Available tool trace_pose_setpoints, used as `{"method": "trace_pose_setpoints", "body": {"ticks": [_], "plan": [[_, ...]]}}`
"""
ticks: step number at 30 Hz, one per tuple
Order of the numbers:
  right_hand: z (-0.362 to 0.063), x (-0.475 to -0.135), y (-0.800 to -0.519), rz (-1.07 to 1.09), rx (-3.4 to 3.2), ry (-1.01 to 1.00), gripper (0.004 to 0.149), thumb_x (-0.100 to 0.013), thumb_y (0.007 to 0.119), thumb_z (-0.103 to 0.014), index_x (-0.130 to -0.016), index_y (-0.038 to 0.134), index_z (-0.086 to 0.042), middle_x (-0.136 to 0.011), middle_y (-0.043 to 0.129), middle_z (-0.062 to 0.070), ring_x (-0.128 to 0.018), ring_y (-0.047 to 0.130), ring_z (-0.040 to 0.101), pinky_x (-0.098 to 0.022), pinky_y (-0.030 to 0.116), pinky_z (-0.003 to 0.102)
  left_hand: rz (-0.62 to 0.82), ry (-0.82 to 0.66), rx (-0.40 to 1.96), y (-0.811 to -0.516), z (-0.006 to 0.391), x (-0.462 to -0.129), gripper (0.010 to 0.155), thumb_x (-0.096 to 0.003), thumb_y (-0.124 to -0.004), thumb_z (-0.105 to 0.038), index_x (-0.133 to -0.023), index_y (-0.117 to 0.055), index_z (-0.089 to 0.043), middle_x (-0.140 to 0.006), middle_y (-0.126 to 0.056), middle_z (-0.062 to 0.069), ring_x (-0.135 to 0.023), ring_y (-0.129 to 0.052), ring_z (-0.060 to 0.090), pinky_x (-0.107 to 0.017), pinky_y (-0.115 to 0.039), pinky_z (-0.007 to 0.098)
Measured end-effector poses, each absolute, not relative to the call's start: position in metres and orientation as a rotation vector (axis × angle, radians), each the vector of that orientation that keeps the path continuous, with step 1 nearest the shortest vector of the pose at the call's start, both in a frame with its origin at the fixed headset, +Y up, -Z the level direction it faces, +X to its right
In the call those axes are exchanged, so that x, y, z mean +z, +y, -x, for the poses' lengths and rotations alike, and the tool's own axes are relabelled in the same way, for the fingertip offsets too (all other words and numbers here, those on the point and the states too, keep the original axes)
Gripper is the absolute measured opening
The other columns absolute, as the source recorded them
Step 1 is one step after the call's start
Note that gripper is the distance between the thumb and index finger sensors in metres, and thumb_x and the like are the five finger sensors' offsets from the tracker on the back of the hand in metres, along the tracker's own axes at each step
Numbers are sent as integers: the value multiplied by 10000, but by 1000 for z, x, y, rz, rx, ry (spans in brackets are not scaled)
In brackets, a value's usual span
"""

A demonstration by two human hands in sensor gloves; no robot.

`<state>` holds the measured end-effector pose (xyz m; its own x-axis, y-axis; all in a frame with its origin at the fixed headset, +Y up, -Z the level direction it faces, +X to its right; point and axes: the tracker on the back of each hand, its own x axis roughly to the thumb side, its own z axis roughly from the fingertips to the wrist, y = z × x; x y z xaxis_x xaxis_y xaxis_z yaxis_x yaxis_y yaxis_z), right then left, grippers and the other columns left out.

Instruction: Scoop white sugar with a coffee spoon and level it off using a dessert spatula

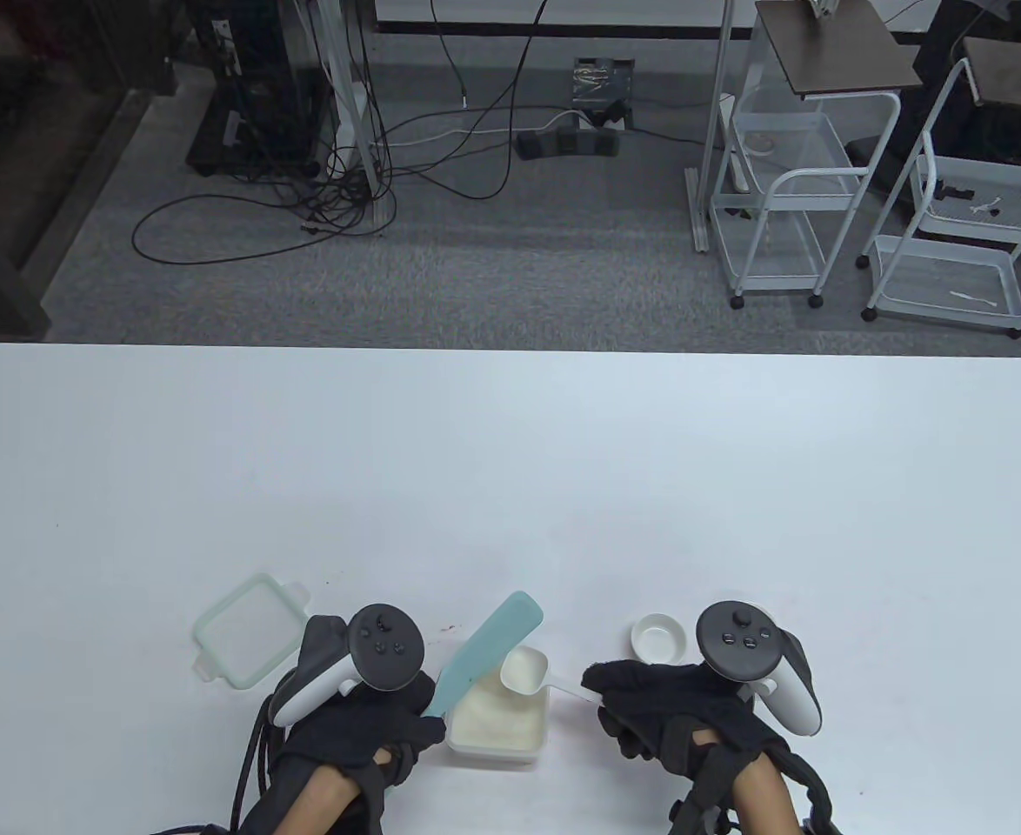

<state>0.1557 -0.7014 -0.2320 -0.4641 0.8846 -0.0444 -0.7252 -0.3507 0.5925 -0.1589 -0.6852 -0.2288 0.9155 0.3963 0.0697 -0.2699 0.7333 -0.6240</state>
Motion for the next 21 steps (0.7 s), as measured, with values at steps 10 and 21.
{"method": "trace_pose_setpoints", "body": {"ticks": [10, 21], "plan": [[-155, -231, -701, -359, 1948, 690, 438, -580, 705, -120, -987, 725, 40, -724, 896, 238, -486, 941, 306, -396, 842, 493, 501, -185, 118, -675, 147, -221, 531, -546, -838, -416, -998, -875, -138, -847, -1004, 75, -603, -1122, 198, -438, -1019, 318], [-155, -231, -702, -360, 1950, 694, 437, -580, 705, -120, -987, 725, 39, -725, 896, 237, -485, 941, 306, -396, 841, 493, 564, -162, 22, -679, 143, -219, 513, -545, -840, -420, -990, -884, -168, -845, -1009, 74, -603, -1140, 198, -426, -1031, 311]]}}
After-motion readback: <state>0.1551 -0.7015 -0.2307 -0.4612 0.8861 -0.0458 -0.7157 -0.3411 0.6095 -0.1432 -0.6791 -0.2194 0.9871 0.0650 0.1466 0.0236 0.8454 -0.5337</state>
